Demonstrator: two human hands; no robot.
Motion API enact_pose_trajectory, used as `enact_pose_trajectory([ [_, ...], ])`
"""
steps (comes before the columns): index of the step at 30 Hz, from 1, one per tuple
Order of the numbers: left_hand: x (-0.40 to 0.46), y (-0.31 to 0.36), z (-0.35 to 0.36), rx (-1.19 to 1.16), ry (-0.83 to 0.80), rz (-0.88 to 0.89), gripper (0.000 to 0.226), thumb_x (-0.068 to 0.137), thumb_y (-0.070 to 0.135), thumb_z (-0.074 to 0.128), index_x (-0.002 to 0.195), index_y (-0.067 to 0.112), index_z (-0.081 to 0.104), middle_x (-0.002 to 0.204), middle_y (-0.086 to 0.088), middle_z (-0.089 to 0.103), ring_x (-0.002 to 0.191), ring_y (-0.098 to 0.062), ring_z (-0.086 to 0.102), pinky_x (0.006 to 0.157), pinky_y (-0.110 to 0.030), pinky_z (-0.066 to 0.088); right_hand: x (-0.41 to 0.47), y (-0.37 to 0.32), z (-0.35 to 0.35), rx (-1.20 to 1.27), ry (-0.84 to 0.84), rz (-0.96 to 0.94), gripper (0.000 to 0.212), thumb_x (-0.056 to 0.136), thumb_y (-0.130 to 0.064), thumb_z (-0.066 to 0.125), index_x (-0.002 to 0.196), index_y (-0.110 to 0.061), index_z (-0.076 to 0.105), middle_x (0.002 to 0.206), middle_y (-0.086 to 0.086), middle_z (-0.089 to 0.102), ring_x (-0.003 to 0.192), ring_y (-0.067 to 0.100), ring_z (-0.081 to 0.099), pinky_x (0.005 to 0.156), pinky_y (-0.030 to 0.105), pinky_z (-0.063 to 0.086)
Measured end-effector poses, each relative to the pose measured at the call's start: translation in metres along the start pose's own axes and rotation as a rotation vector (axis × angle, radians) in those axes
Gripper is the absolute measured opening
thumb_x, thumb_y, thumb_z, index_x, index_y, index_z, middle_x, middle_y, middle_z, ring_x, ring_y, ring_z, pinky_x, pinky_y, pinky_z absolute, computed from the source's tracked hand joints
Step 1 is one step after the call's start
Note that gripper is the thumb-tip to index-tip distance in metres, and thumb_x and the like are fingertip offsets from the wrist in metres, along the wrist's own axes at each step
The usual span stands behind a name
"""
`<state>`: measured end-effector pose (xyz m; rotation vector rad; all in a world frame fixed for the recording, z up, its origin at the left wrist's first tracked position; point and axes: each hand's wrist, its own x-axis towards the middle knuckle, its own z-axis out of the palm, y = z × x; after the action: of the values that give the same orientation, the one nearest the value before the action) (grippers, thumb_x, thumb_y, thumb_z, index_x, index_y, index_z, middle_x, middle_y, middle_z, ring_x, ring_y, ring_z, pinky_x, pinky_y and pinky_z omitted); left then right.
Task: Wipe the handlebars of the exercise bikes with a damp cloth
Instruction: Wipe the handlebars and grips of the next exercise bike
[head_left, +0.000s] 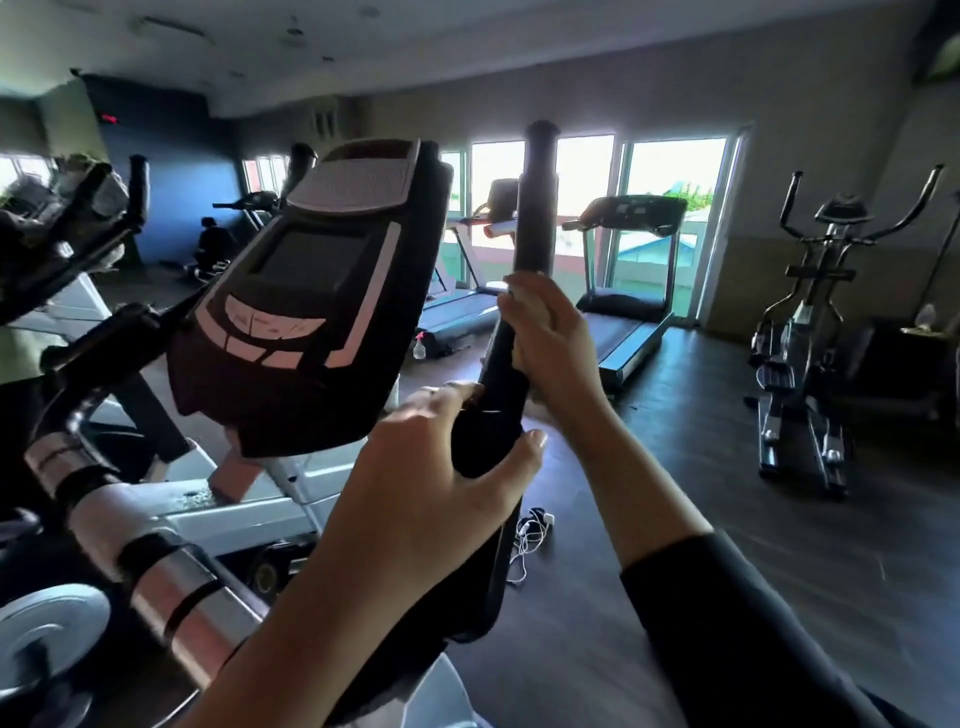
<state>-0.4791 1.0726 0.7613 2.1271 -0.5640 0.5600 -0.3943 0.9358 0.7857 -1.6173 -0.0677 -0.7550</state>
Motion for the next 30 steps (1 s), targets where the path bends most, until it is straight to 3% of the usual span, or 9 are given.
enact_pose_trajectory([
  [5,-0.003,-0.001,-0.001,0.008,0.004,0.011,0.050,0.069,0.063,0.057,0.108,0.033,0.063,0.100,0.018,0.063,0.094,0.008,0.057,0.079,-0.003,0.043,-0.008,-0.002,-0.001,-0.160,-0.033,-0.073,0.012,0.087,-0.024,0.063,0.099,-0.025,0.066,0.090,-0.007,0.064,0.082,0.011,0.056,0.075,0.026,0.043],
  [8,-0.005,-0.003,-0.002,0.006,0.001,0.035,0.060,0.068,0.066,0.056,0.115,0.029,0.063,0.107,0.016,0.063,0.101,0.003,0.057,0.088,-0.013,0.046,-0.028,0.001,-0.001,-0.283,-0.067,-0.085,0.019,0.088,-0.027,0.062,0.107,-0.027,0.066,0.102,-0.007,0.065,0.098,0.015,0.056,0.085,0.027,0.043],
  [11,-0.007,-0.005,-0.003,-0.002,0.000,0.052,0.062,0.067,0.066,0.058,0.116,0.029,0.063,0.109,0.017,0.061,0.101,0.005,0.056,0.087,-0.005,0.042,-0.008,-0.008,0.000,-0.313,-0.039,-0.031,0.017,0.087,-0.028,0.061,0.102,-0.030,0.067,0.089,-0.006,0.062,0.079,0.004,0.057,0.066,0.014,0.041],
  [12,-0.007,-0.004,-0.005,-0.016,-0.006,0.053,0.060,0.066,0.065,0.060,0.115,0.029,0.063,0.110,0.018,0.061,0.100,0.007,0.056,0.085,-0.002,0.041,0.002,-0.011,0.000,-0.324,-0.027,-0.021,0.016,0.086,-0.028,0.061,0.101,-0.031,0.067,0.085,-0.006,0.062,0.075,0.007,0.057,0.063,0.015,0.041],
  [15,-0.009,-0.006,-0.008,-0.058,-0.036,0.070,0.053,0.066,0.061,0.062,0.110,0.032,0.062,0.106,0.019,0.060,0.097,0.009,0.055,0.081,0.002,0.038,0.013,-0.012,0.002,-0.313,-0.025,-0.010,0.015,0.084,-0.028,0.062,0.098,-0.032,0.066,0.079,-0.007,0.060,0.073,0.017,0.055,0.071,0.028,0.045],
  [21,-0.011,-0.013,-0.010,-0.147,-0.017,0.097,0.062,0.065,0.060,0.072,0.117,0.029,0.058,0.106,0.022,0.054,0.103,0.016,0.046,0.079,0.008,0.030,-0.018,-0.004,0.003,-0.377,0.000,-0.014,0.013,0.085,-0.029,0.065,0.096,-0.034,0.067,0.087,-0.013,0.063,0.083,0.010,0.057,0.075,0.020,0.045],
  [26,-0.014,-0.017,-0.013,-0.230,-0.067,0.108,0.062,0.069,0.047,0.078,0.122,0.025,0.054,0.103,0.026,0.046,0.093,0.025,0.042,0.076,0.011,0.027,0.002,-0.016,0.008,-0.393,0.043,0.009,0.015,0.083,-0.030,0.064,0.096,-0.036,0.068,0.071,-0.017,0.061,0.073,0.015,0.057,0.085,0.045,0.052],
  [28,-0.015,-0.017,-0.015,-0.257,-0.076,0.106,0.062,0.069,0.046,0.078,0.122,0.025,0.054,0.104,0.027,0.045,0.093,0.021,0.043,0.076,0.011,0.026,-0.006,-0.016,0.007,-0.386,0.043,0.014,0.016,0.085,-0.024,0.062,0.097,-0.032,0.068,0.073,-0.017,0.060,0.068,0.010,0.061,0.079,0.036,0.054],
  [30,-0.015,-0.017,-0.016,-0.279,-0.092,0.105,0.061,0.070,0.047,0.076,0.123,0.024,0.053,0.098,0.031,0.040,0.092,0.019,0.042,0.075,0.012,0.024,-0.022,-0.014,0.003,-0.364,-0.007,0.020,0.017,0.089,-0.017,0.061,0.102,-0.026,0.065,0.081,-0.018,0.060,0.058,-0.008,0.059,0.066,0.013,0.048],
])
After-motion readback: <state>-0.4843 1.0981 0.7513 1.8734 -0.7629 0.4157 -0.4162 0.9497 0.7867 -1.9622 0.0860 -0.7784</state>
